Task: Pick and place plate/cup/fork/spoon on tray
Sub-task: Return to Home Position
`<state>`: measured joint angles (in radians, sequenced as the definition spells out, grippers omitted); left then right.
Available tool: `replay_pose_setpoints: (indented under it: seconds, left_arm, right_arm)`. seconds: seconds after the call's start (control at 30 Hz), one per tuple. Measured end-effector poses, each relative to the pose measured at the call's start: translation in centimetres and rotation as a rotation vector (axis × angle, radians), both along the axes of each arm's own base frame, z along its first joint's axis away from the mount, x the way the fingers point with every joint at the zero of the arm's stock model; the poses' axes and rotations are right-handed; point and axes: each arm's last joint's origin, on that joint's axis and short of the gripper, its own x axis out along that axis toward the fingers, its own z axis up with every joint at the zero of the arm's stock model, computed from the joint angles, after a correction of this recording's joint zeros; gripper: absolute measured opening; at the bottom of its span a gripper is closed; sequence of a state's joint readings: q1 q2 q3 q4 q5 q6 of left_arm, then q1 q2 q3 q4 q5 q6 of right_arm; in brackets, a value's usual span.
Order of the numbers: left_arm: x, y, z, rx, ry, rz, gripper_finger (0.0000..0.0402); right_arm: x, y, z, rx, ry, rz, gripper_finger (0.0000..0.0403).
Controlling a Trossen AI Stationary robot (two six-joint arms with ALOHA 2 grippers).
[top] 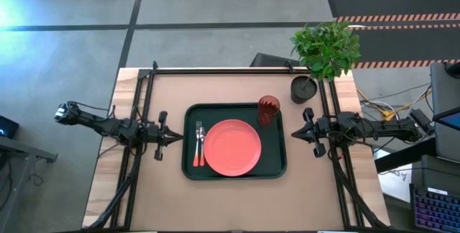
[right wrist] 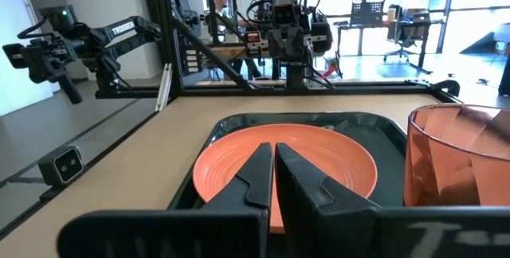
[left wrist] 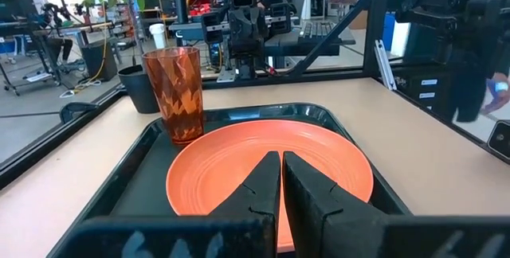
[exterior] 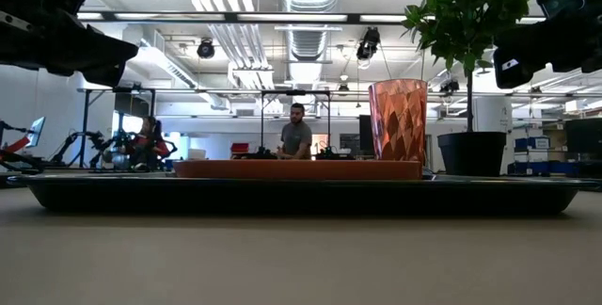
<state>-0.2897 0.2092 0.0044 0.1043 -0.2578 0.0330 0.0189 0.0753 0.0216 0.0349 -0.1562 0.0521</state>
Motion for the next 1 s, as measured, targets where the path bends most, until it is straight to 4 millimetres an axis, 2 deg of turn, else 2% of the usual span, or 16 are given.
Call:
replay_pose_setpoints:
  seconds: [1.0]
  left_arm:
    - [0.04,-0.01,-0.07,0.002,0.007,0.0,0.0]
  right_arm:
    - [0.0,0.0,0.04,0.0,-0.001,-0.001,0.0009]
